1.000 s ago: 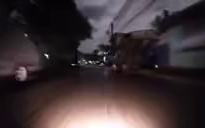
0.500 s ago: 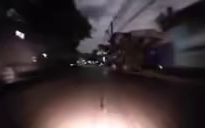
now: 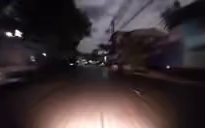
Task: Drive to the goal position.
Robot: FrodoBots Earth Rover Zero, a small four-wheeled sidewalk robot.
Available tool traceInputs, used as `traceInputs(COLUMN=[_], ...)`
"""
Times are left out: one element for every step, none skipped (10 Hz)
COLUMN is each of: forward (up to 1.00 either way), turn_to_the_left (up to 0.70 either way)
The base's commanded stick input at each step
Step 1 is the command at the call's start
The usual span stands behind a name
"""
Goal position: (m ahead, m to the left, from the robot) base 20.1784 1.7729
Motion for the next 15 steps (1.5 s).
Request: traceInputs(forward=[1.00,1.00,1.00,1.00,1.00,1.00,1.00,1.00,1.00,1.00,1.00,1.00,1.00,1.00,1.00], turn_to_the_left=[0.04,0.00,0.00,0.00,0.00,0.00,0.00,0.00,0.00,0.00,0.00,0.00,0.00,0.00,0.00])
